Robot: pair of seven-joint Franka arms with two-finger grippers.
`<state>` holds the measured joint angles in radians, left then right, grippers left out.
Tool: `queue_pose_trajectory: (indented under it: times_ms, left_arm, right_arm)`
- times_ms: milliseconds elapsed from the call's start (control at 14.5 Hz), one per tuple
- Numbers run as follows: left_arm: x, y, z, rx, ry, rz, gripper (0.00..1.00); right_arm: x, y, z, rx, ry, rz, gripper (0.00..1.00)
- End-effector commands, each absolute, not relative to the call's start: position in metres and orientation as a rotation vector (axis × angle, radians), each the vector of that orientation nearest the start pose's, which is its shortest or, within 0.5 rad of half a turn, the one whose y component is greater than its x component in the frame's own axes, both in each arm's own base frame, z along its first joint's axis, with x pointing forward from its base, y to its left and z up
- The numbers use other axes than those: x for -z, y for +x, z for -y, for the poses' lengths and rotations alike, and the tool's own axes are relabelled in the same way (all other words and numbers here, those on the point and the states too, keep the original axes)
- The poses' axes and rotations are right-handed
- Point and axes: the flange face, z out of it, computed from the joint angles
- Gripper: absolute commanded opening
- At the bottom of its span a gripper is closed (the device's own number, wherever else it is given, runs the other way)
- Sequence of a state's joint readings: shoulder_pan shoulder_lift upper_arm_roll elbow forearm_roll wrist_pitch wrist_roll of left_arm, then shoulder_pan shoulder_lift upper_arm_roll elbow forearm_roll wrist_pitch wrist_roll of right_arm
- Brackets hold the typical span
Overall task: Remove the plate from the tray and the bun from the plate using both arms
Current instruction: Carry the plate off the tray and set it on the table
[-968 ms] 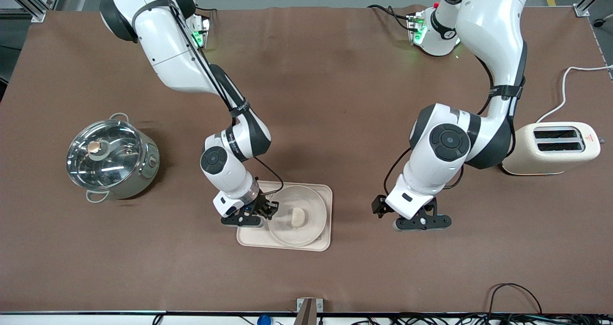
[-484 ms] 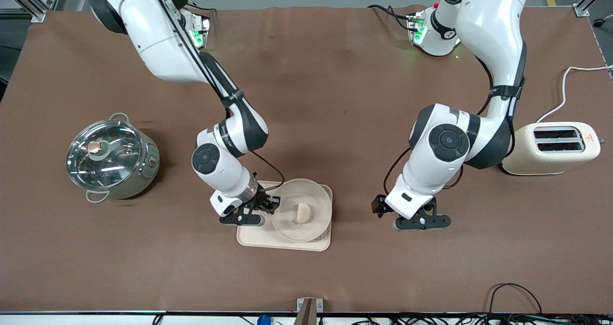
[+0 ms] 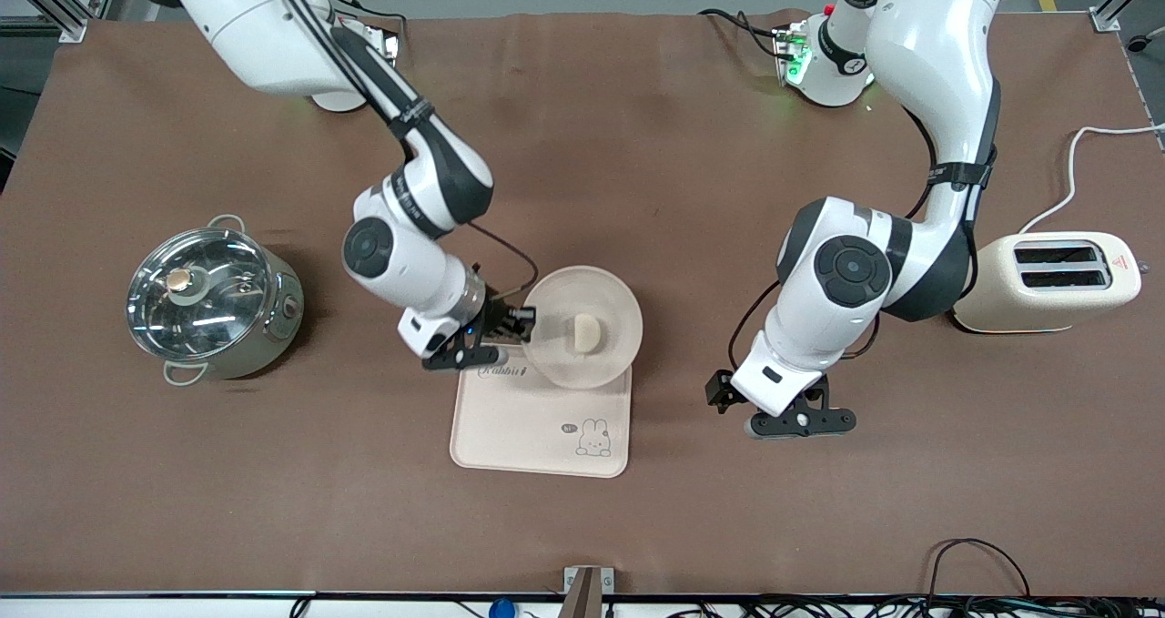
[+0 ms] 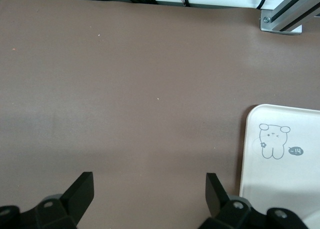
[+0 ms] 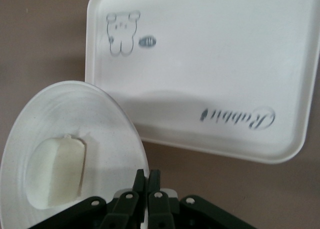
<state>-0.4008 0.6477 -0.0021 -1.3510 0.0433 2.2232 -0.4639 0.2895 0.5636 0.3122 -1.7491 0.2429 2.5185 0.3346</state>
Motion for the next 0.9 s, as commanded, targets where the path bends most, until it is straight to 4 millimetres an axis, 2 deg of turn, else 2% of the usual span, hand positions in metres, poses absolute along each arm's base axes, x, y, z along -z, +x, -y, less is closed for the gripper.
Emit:
queue_pose_trajectory:
  times_ms: [0, 207, 484, 622, 830]
  left_arm:
    - [-0.371, 0.682, 0.292, 0.328, -3.18, 0.042, 0.98]
    - [-0.367, 0.682, 0.294, 0.324, -3.18, 0.037, 0.98]
    - [-0.363, 0.68, 0.298, 0.319, -3.18, 0.029, 0.98]
    - [-0.363, 0.679, 0.299, 0.319, -3.18, 0.027, 0.98]
    - [-0.361, 0.679, 0.3, 0.314, -3.18, 0.041, 0.99]
  right_arm:
    - [-0.268, 0.521, -0.363, 0.099, -2.76, 0.065, 0.01]
    - [-0.239, 0.481, -0.371, 0.225, -2.718, 0.046, 0.01]
    - [-0.208, 0.45, -0.385, 0.249, -2.698, 0.048, 0.02]
    - [-0.19, 0.444, -0.388, 0.219, -2.703, 0.031, 0.12]
    - [-0.187, 0.444, -0.386, 0.204, -2.71, 0.035, 0.37]
